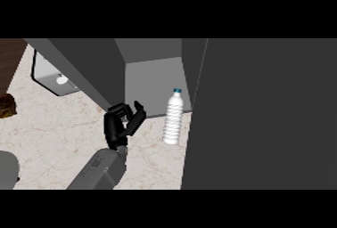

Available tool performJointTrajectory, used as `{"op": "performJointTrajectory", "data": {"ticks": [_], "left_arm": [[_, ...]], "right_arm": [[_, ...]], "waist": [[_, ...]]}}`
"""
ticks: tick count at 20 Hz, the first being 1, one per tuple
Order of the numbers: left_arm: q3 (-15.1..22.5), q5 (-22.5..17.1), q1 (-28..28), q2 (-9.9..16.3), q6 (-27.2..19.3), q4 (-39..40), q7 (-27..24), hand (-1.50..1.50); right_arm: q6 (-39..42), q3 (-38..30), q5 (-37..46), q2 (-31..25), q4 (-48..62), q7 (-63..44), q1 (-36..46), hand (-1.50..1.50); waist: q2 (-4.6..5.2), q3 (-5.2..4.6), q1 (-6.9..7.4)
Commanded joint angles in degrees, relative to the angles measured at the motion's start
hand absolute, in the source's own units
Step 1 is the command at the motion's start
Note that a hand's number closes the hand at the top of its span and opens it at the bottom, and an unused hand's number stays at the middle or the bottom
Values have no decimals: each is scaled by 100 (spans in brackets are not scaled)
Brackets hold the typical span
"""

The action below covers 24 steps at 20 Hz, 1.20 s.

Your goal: Pick up the bottled water, place it into the cabinet and close the cabinet

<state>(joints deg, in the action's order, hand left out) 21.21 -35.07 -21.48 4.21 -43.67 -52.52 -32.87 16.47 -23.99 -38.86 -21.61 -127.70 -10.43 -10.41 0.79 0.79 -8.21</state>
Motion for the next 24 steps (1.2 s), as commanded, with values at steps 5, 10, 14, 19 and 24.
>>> {"op": "performJointTrajectory", "data": {"ticks": [5, 10, 14, 19, 24], "left_arm": [[-144, -120, -1650, -12, 441, 607, 514, -150], [-510, -212, -2641, 43, 748, 1501, 624, -150], [-693, -247, -2958, -20, 1160, 2207, 403, -150], [-754, -117, -3516, -41, 1265, 2860, 258, -150], [-749, -19, -3810, -157, 1671, 3338, 13, -150]], "right_arm": [[7, -74, -74, -75, 142, 9, 161, -150], [151, -113, -108, -63, 197, 94, 108, -150], [109, -191, -138, -146, 239, 19, 156, -150], [205, -212, -207, -94, 256, 101, 131, -150], [311, -296, -259, -131, 330, 138, 110, -150]], "waist": [[173, -100, -202], [228, -95, -239], [243, -103, -110], [262, -93, -171], [255, -90, -126]]}}
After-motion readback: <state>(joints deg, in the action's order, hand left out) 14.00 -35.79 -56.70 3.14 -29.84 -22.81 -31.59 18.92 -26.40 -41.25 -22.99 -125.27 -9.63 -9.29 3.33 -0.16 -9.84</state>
